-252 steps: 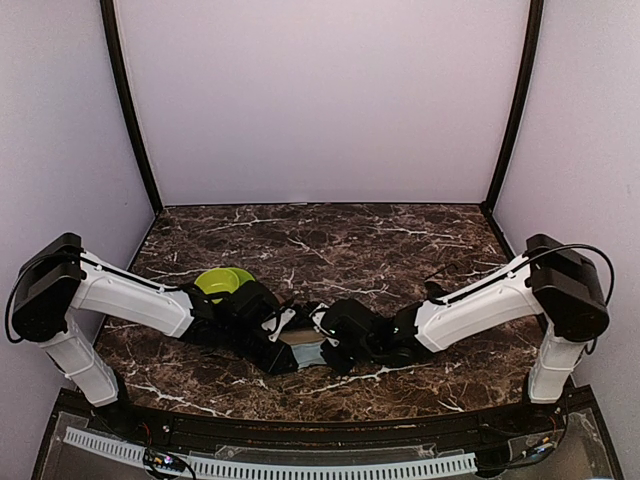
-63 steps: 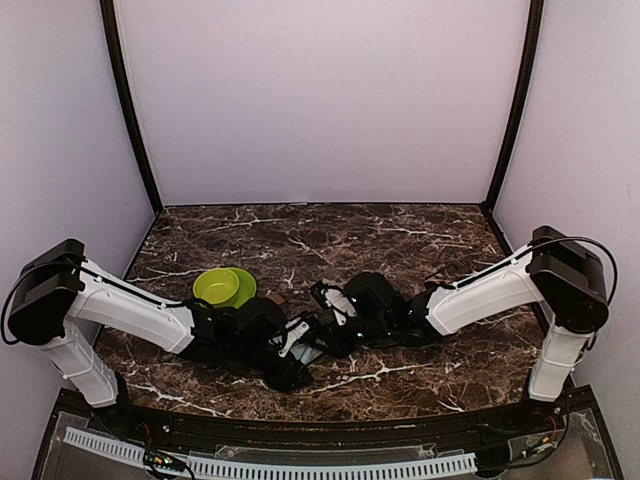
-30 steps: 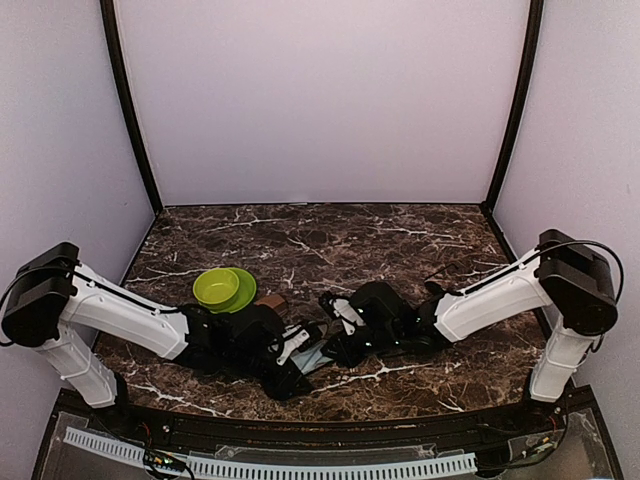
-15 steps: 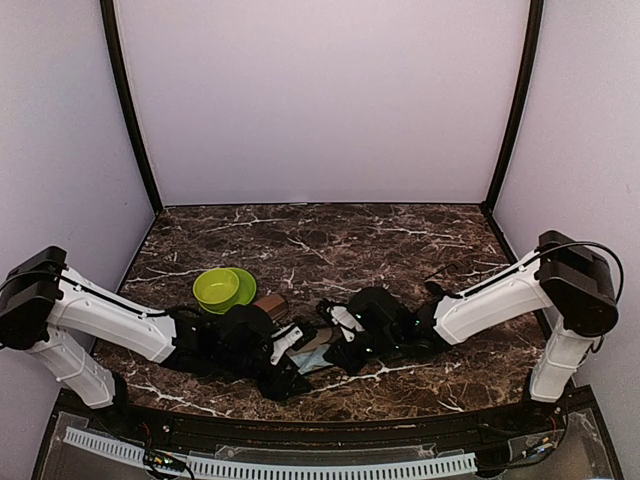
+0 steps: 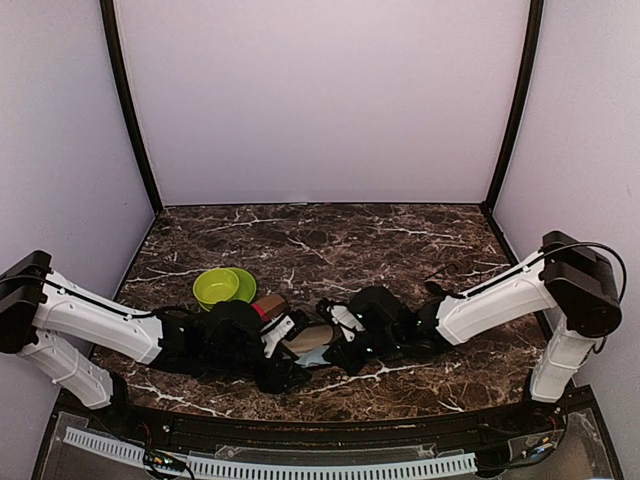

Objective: Organize the sunglasses
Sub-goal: Adjust the folded cleaning cloth on the sunglasses case.

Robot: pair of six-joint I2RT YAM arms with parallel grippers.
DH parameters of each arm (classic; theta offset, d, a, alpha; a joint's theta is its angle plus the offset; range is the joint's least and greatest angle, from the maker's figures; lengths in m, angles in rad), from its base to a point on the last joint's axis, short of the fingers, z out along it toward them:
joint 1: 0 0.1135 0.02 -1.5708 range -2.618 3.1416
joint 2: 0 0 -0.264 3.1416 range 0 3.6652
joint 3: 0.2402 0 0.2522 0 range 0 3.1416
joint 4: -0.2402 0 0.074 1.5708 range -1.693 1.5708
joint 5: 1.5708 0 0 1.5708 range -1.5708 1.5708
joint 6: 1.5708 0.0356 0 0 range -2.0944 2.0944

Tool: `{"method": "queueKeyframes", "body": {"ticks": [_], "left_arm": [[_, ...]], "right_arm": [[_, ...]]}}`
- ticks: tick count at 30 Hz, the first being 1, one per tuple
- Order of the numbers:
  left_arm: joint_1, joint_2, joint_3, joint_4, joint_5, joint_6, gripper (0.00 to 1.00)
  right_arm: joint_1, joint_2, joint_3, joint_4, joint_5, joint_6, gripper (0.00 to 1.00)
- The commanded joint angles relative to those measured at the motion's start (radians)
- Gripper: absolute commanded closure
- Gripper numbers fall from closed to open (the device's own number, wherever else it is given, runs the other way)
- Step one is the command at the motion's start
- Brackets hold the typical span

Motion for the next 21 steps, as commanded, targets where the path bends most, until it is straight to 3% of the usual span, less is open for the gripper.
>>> {"method": "queueKeyframes", "body": {"ticks": [1,21], "left_arm": [[-0.003,-0.051,-0.037,0.073,-0.021,-0.002,0.44],[0.007,-0.047,-0.053,0.050,-0.105,-0.033,0.44]], "right_arm": [[0.005,-0.026,-0.016,0.037,-0.002,0.006,0.88],[-0.010,-0.063,-0.036,0.074,-0.007,0.036,0.85]]}}
